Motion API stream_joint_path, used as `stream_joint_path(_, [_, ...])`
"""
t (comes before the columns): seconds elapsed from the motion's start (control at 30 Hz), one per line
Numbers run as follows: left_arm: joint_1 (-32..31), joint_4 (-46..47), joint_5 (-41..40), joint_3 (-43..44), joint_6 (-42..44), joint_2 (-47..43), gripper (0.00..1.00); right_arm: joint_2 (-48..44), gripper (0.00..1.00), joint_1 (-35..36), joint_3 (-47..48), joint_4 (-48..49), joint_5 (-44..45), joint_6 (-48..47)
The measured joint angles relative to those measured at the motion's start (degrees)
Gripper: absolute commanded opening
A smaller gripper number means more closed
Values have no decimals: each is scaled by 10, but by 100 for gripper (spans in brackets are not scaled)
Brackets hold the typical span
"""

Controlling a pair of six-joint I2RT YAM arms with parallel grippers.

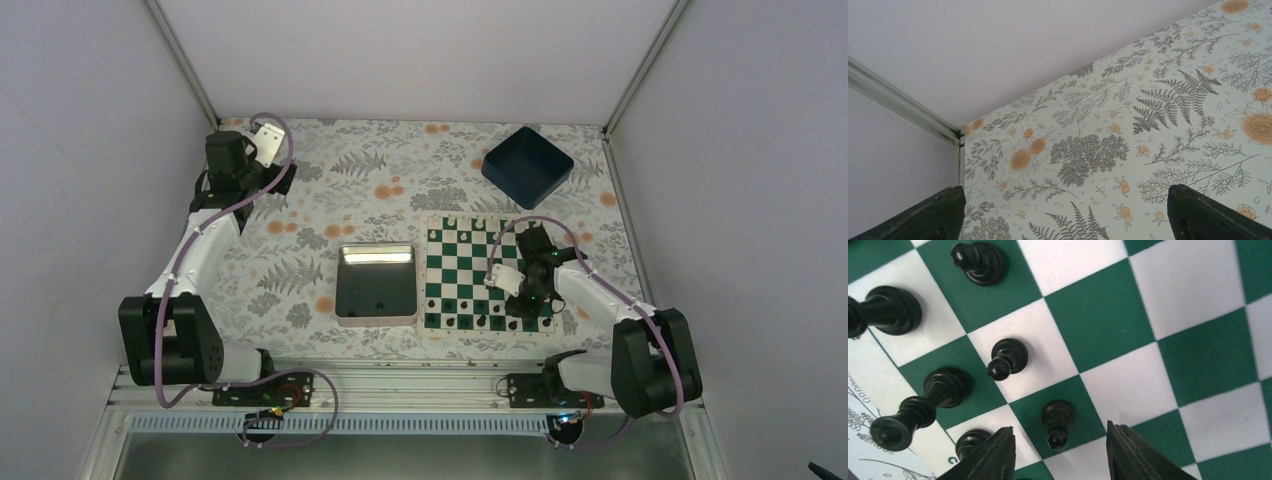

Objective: Set up the chess pieces on the board
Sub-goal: Place the chess piece on the chessboard, then adjust the storage box at the center of the board.

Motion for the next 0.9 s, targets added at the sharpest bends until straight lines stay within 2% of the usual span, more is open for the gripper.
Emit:
stream_joint_path(0.17, [0, 0, 0, 0, 0, 2, 100, -18, 54, 0, 41, -32, 4, -3])
stream_joint_path(0.37, [0, 0, 2, 0, 0, 2, 100, -12, 53, 18, 219, -81, -12, 8])
stream_joint_path(0.47, [0, -5, 17, 0, 2, 2, 94, 27, 52, 68, 307, -86, -14, 26])
stream_joint_path(0.57, [-7, -30, 55, 9, 23, 5, 74, 81, 52, 129, 365, -83, -15, 48])
stream_joint_path(0.6, [-16, -44, 71, 17, 35, 9, 64, 101, 52, 149, 379, -81, -15, 55])
stream_joint_path(0.7, [-60, -114, 113, 74, 85, 41, 26, 153, 53, 191, 404, -71, -15, 72])
stream_joint_path(0.77, [-98, -160, 129, 132, 116, 76, 8, 181, 55, 205, 414, -63, -16, 78])
stream_joint_path(0.8, [-115, -183, 132, 158, 130, 92, 3, 194, 57, 206, 420, -61, -17, 83])
stream_joint_path(0.83, [-135, -209, 132, 191, 152, 112, 2, 203, 62, 205, 423, -57, -18, 85])
stream_joint_path(0.9, [-169, -254, 124, 234, 178, 140, 2, 216, 77, 201, 428, -52, -21, 90])
